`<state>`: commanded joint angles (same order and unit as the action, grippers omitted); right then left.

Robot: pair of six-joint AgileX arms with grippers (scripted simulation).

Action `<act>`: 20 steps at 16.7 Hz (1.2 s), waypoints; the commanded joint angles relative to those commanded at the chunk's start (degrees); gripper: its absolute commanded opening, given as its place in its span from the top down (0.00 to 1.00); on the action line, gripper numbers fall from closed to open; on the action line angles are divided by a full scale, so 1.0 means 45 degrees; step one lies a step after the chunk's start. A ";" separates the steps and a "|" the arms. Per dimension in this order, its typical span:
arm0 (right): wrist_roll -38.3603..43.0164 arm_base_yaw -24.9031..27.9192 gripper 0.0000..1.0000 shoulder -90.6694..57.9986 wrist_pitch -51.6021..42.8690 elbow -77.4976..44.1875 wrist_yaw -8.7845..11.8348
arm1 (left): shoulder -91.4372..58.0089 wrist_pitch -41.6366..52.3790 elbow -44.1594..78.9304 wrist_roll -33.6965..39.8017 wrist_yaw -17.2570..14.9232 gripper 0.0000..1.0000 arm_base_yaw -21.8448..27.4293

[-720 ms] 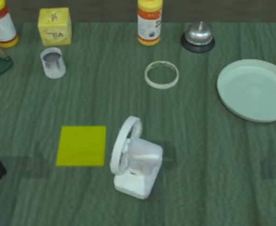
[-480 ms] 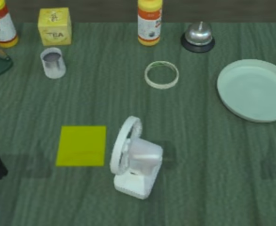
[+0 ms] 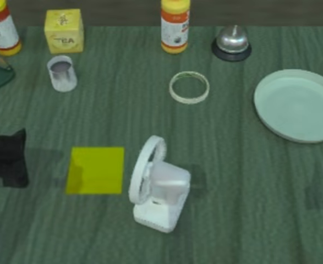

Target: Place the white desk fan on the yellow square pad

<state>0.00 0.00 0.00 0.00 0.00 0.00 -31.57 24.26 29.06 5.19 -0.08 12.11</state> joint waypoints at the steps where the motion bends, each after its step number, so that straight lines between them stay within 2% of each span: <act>1: 0.0000 0.0000 0.00 0.0000 0.0000 0.0000 0.0000 | -0.1236 0.0881 0.1110 0.0199 0.0006 0.00 0.0433; 8: 0.0000 0.0000 0.00 0.0000 0.0000 0.0000 0.0000 | -1.0283 0.7238 0.9238 0.1663 0.0040 0.00 0.3584; 12: 0.0000 0.0000 0.00 0.0000 0.0000 0.0000 0.0000 | -1.4602 1.0146 1.3235 0.2354 0.0040 0.00 0.5058; 16: 0.0000 0.0000 0.00 0.0000 0.0000 0.0000 0.0000 | -1.7370 1.2000 1.5859 0.2803 0.0027 0.00 0.6029; 20: 0.0000 0.0000 0.00 0.0000 0.0000 0.0000 0.0000 | -1.8120 1.2522 1.6585 0.2931 0.0020 0.00 0.6310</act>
<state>0.00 0.00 0.00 0.00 0.00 0.00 -113.11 80.61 103.70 18.38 0.02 40.50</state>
